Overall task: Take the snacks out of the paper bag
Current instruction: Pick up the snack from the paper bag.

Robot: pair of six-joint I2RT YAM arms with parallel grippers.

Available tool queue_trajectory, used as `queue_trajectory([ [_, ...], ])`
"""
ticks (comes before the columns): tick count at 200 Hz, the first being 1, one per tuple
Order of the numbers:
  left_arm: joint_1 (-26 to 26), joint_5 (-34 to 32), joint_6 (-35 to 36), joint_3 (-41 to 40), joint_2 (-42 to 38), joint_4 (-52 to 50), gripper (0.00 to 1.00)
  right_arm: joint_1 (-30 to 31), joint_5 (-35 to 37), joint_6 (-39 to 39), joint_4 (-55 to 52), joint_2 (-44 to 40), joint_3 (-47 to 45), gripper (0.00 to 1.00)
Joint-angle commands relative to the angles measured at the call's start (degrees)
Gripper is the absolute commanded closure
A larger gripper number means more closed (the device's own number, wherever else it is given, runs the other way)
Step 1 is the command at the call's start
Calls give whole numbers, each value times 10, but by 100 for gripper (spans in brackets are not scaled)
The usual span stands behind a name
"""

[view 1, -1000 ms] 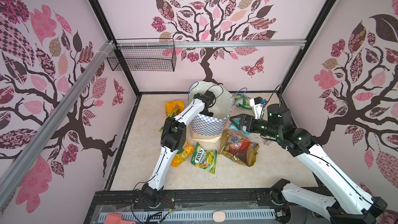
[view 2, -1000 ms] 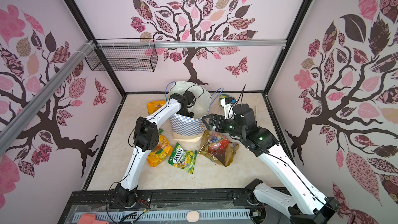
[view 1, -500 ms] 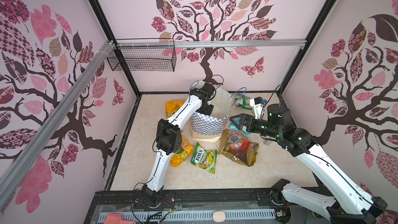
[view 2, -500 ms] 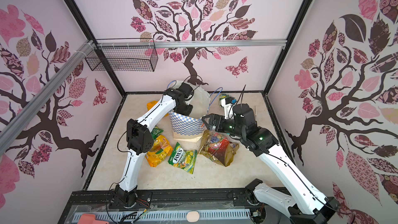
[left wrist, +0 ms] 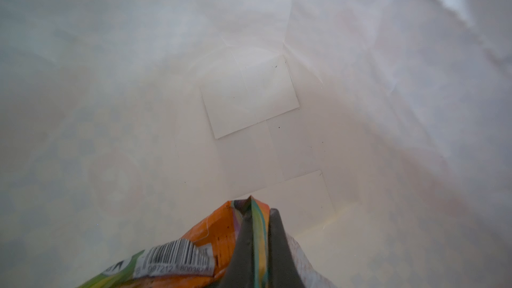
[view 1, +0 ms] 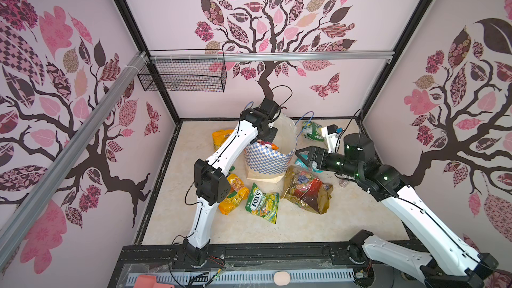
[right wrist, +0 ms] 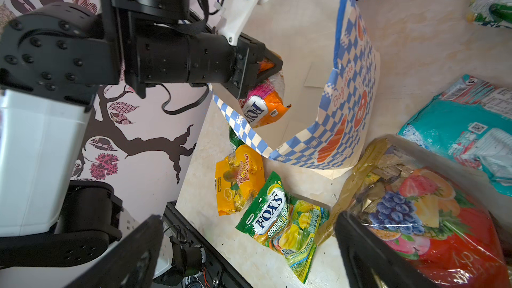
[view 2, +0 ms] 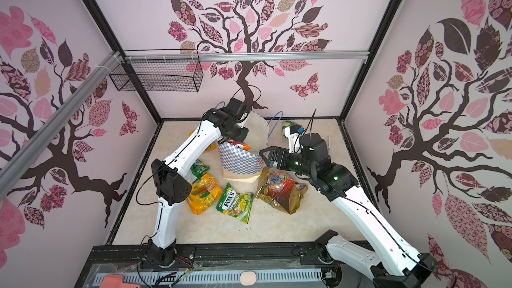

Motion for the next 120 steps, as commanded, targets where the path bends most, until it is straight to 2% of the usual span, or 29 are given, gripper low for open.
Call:
queue_trajectory([
  [1,-4,-33,13,25,-32,26,100,2,1,0,6,-9,-2,0],
  [92,-13,-36,15,32,-80,52,100,2,0,1,6,-7,1,0],
  [120,-22,-61,31,38,-105,63,100,2,-1,2,9,-7,1,0],
])
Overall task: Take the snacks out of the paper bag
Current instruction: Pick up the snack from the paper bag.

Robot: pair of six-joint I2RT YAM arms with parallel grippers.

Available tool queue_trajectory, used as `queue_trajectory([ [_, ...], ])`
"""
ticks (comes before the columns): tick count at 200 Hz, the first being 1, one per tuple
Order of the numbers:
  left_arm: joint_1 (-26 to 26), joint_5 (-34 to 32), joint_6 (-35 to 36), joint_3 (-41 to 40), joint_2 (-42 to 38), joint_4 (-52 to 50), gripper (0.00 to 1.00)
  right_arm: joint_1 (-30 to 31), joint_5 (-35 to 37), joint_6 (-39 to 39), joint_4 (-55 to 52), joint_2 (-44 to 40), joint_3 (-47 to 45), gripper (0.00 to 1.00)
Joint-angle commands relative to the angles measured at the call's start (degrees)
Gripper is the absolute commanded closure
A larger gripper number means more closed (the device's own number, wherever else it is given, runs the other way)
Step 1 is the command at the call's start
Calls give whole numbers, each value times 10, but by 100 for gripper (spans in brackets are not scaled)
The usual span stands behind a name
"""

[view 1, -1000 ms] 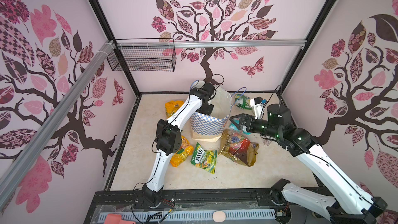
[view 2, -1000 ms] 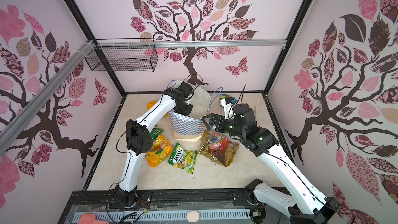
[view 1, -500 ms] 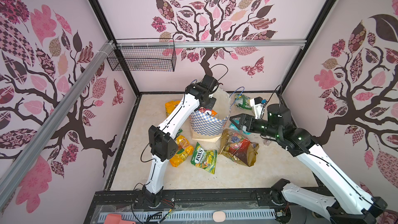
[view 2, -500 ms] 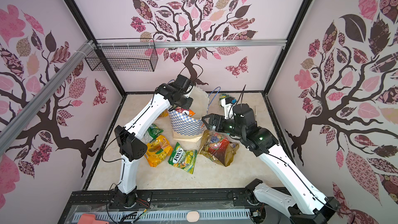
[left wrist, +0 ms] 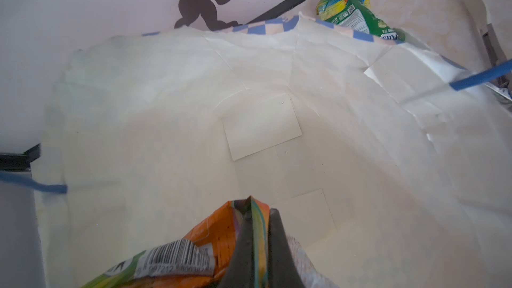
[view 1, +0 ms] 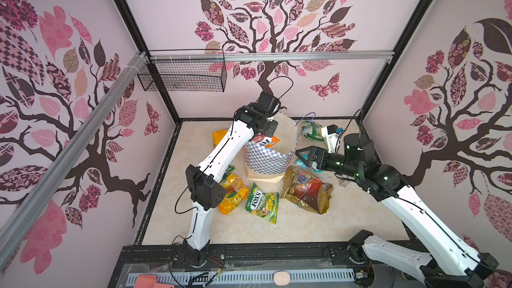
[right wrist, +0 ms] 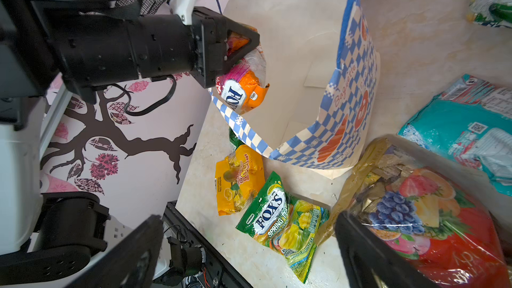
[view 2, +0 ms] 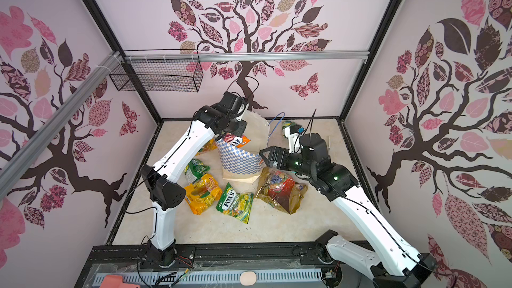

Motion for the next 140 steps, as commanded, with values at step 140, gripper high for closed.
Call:
queue_trajectory([
  [140,-50,-72,9,-39,-267,73,100,2,-4,3,15,-3,-3,0],
])
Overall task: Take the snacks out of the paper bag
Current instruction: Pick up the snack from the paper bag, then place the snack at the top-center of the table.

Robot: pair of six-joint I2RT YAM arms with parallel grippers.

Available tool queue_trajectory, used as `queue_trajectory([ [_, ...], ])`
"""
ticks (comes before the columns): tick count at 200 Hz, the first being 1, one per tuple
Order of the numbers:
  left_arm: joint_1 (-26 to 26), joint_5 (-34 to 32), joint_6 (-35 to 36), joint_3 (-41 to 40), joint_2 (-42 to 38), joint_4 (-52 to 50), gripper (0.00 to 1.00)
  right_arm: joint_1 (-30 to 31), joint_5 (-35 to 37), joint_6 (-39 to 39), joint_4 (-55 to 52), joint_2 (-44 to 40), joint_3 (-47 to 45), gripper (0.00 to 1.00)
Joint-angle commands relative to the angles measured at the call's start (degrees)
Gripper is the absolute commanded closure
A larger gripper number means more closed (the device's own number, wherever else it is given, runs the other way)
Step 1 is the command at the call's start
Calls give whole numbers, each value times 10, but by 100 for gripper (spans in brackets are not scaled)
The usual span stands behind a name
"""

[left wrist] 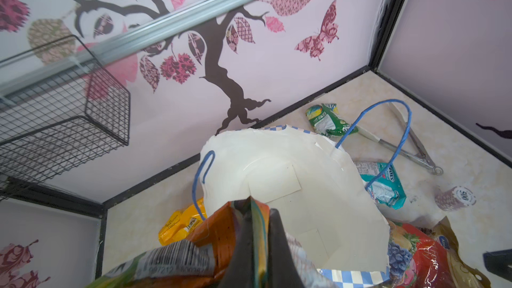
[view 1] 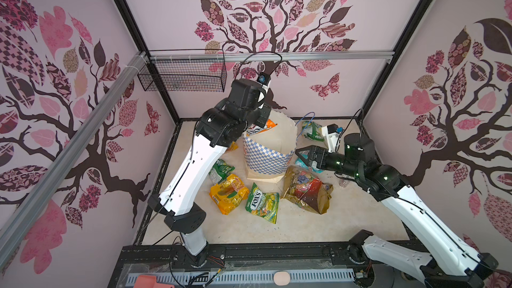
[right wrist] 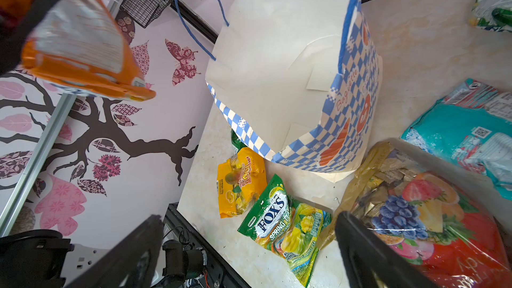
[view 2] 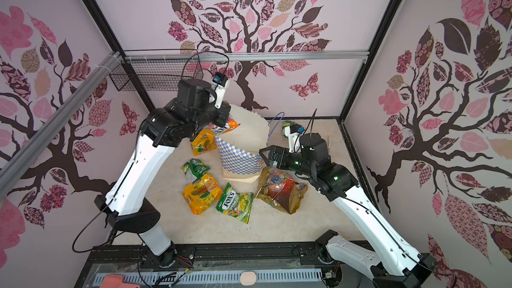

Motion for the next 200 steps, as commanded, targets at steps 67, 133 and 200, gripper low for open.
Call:
queue_trajectory([
  [67,16,-64,-82,-294,-236,68,100,2,-12,5,15,4,-9,0],
  [133,274,176,-182,-490,-204,195,100,2,-19,13,23,3,-17,0],
  [200,327,228,-228,-549,-22,352,100,2,-7,11,10,-4,-14,0],
])
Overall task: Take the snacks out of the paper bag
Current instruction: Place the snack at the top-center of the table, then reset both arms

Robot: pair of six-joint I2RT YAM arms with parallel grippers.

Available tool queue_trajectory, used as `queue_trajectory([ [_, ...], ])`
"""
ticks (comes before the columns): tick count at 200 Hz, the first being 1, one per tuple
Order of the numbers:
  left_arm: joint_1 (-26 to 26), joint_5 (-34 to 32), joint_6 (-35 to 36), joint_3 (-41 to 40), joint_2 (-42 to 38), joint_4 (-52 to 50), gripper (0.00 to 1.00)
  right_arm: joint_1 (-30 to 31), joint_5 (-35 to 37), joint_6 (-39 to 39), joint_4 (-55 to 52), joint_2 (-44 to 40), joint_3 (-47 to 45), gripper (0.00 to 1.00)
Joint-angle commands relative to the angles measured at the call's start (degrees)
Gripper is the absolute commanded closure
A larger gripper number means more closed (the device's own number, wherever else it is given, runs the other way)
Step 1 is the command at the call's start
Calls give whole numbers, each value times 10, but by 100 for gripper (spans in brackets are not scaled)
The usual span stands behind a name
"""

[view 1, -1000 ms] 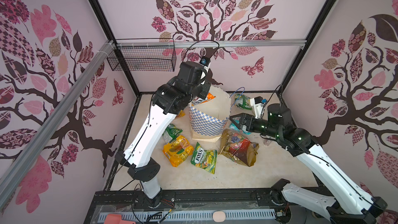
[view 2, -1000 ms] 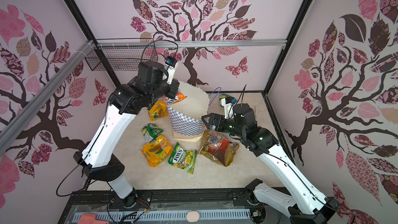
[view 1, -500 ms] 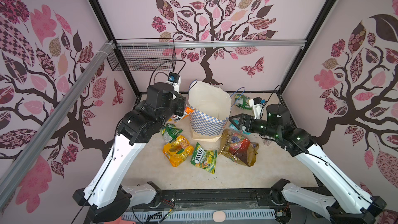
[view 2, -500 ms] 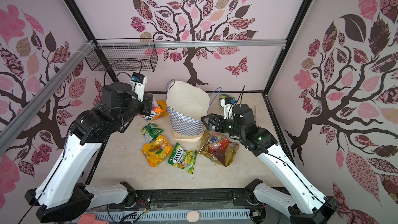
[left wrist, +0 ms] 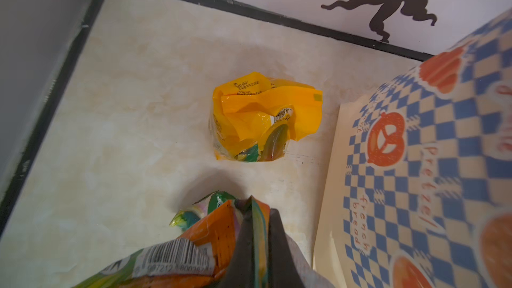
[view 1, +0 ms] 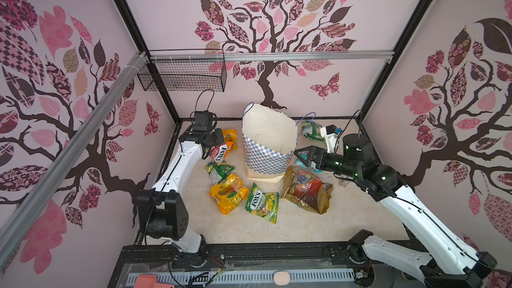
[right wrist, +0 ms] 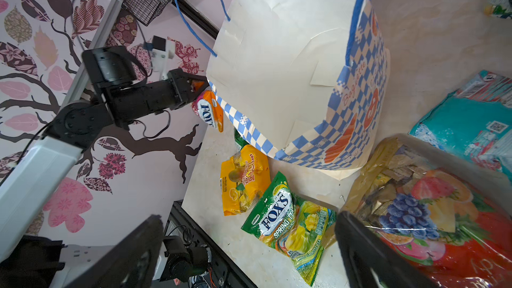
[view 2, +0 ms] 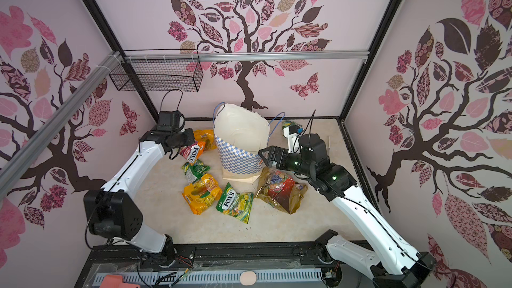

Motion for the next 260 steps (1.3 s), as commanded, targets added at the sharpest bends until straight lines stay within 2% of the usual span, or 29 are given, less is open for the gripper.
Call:
queue_trajectory([
  [1,-3,55,-34,-7,28,94,100,2,3,0,-3,-4,-1,0],
  [37,-3,78,-54,-4,82,136,100,2,4,-3,-5,0,4,0],
  [61,-4,96,-52,18,105,125,100,2,5,-4,-7,-1,3,0],
  [99,-5,104,-52,10,81,124,69,2,5,-5,-5,-3,0,0],
  [124,-5,102,-52,-2,43,119,56,2,10,-6,0,-8,-10,0],
  [153,-8,93,-44,-13,-28,93,44,1,25,-16,6,-14,-19,0],
  [174,-14,80,-42,-52,-111,98,38,1,44,-28,13,-26,-27,0],
  [209,-47,21,-26,-117,-241,90,24,-14,101,-50,37,-55,-47,0],
  [239,-63,-26,-27,-184,-336,65,2,-55,153,-83,42,-77,-70,0],
  [260,-65,-73,-28,-247,-406,60,1,-104,191,-94,52,-97,-101,0],
])
